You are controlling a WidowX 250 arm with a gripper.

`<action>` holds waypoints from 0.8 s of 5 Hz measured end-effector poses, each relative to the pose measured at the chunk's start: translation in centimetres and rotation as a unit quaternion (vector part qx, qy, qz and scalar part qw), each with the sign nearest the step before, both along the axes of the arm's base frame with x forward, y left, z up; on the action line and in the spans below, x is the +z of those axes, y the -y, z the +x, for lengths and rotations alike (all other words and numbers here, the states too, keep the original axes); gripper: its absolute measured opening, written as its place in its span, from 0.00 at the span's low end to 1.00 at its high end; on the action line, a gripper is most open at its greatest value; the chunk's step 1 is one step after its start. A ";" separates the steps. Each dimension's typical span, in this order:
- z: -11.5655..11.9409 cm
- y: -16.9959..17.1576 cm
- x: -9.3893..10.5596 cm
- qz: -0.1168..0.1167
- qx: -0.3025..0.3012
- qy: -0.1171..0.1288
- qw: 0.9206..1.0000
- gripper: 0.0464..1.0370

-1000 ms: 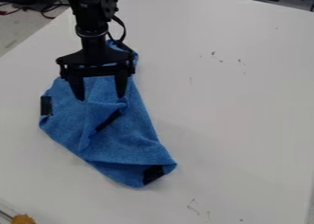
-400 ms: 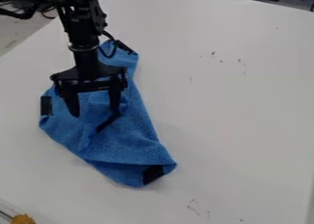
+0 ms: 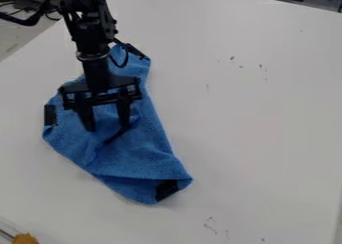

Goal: Unfold the cloth from left to right

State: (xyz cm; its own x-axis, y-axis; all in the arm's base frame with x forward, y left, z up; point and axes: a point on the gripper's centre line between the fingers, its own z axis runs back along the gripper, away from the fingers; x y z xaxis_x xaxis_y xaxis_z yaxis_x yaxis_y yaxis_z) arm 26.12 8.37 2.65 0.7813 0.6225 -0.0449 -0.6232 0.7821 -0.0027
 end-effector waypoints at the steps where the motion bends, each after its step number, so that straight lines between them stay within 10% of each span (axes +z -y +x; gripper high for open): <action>1: -0.2 -0.4 -0.4 -0.003 0.003 0.000 1.000 0.32; 3: 0.4 -0.9 0.3 0.009 0.003 -0.003 1.000 0.01; 4: 1.5 -0.4 3.6 0.029 0.023 0.040 0.999 0.01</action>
